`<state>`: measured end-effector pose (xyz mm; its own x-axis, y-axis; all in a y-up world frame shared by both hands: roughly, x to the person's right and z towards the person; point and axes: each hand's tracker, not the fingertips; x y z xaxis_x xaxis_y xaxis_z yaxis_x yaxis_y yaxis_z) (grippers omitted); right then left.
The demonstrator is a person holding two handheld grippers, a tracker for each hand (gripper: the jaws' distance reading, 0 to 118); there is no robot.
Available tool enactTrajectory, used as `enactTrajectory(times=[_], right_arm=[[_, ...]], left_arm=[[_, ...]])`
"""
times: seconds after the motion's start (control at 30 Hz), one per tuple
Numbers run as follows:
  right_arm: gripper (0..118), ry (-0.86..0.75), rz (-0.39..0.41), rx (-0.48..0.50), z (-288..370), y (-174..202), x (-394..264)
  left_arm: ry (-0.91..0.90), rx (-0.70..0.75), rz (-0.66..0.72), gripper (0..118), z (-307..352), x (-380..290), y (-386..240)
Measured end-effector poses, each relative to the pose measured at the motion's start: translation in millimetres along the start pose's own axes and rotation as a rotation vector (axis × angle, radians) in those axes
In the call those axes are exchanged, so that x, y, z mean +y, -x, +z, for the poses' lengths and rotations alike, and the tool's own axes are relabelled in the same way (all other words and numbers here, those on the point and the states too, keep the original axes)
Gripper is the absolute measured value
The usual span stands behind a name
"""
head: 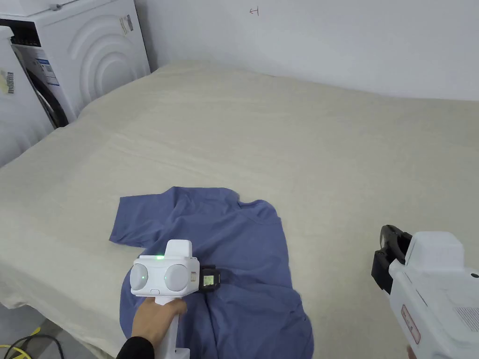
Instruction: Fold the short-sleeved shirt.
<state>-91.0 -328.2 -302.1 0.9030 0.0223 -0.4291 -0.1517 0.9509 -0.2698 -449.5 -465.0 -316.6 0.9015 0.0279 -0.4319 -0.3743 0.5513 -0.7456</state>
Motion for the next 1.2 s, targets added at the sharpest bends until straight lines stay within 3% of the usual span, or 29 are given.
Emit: enactTrajectory(times=[0.07, 0.13, 0.27, 0.33, 0.4, 0.6, 0.8, 1.2], right_arm=[[0, 0.010, -0.004, -0.011, 1, -6, -4], [0, 0.018, -0.008, -0.020, 3, -11, -7], [0, 0.023, -0.024, -0.039, 8, -22, -9], [0, 0.022, -0.031, -0.044, 10, -27, -8], [0, 0.017, -0.030, -0.051, 15, -31, -7], [0, -0.005, -0.037, -0.070, 28, -47, -2], [0, -0.029, -0.064, -0.101, 45, -63, 1], [0, -0.098, -0.090, -0.230, 104, -115, 7]], left_arm=[[0.031, 0.007, -0.013, 91, -3, -4, -7], [0.104, -0.033, -0.005, 64, -7, -4, -14], [0.085, -0.061, -0.018, 16, -2, -1, -22], [0.087, -0.087, -0.017, 9, -2, -1, -22], [0.074, -0.088, -0.003, 7, 2, -3, -22], [-0.059, -0.337, 0.222, 6, 39, 1, 2], [-0.178, -0.403, 0.102, 6, 88, 37, -30], [-0.360, -0.609, -0.177, 6, 179, 112, -165]])
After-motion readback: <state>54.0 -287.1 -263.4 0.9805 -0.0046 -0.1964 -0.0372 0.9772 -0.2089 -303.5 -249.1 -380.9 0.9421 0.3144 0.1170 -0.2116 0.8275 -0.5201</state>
